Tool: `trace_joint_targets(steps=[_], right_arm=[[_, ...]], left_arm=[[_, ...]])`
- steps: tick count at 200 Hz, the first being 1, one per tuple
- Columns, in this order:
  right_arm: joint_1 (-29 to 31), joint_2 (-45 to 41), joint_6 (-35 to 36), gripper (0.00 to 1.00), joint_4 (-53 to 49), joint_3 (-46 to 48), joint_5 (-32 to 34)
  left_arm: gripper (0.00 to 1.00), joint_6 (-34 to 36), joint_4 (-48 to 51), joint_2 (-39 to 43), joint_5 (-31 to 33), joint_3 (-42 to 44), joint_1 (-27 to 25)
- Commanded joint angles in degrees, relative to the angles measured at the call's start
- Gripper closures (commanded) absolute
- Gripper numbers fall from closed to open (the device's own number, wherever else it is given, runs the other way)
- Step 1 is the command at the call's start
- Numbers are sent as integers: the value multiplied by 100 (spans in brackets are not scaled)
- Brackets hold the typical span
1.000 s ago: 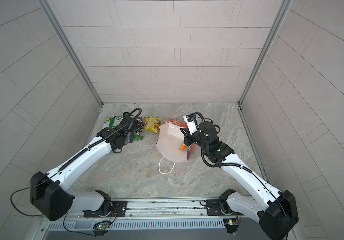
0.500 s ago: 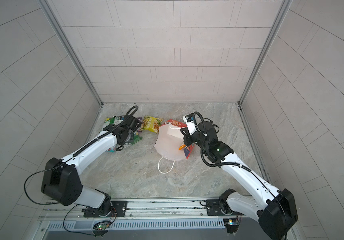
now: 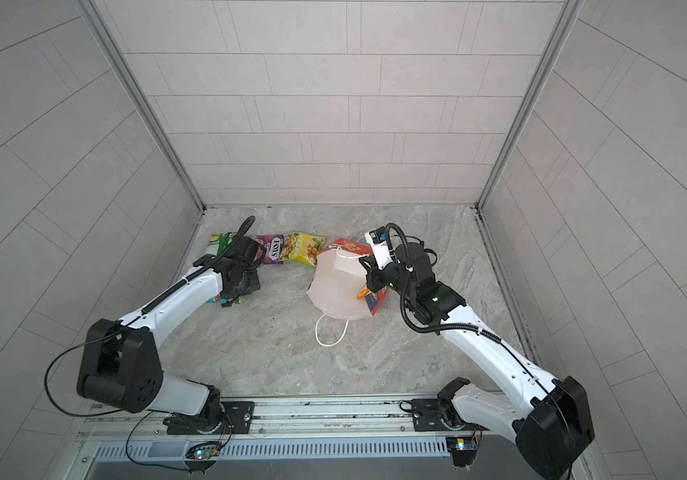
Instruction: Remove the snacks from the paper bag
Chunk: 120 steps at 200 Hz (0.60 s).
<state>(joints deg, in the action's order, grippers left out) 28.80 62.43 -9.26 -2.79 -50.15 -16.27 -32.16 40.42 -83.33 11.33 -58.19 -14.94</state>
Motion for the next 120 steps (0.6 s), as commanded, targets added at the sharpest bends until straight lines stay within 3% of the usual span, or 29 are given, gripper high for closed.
trace_joint_targets(steps=[1, 30, 73, 120], right_arm=[[-41, 56, -32, 100, 160, -18, -25], [-41, 77, -32, 100, 172, -21, -25], [-50, 50, -28, 100, 148, -19, -9], [-83, -3, -5, 100, 112, -28, 2]], left_arm=[[88, -115, -258, 214, -470, 273, -180], [87, -233, -527, 8, -845, 405, -295], [88, -249, -663, -333, -861, 65, -515], [92, 161, -558, -747, -411, -330, -580]])
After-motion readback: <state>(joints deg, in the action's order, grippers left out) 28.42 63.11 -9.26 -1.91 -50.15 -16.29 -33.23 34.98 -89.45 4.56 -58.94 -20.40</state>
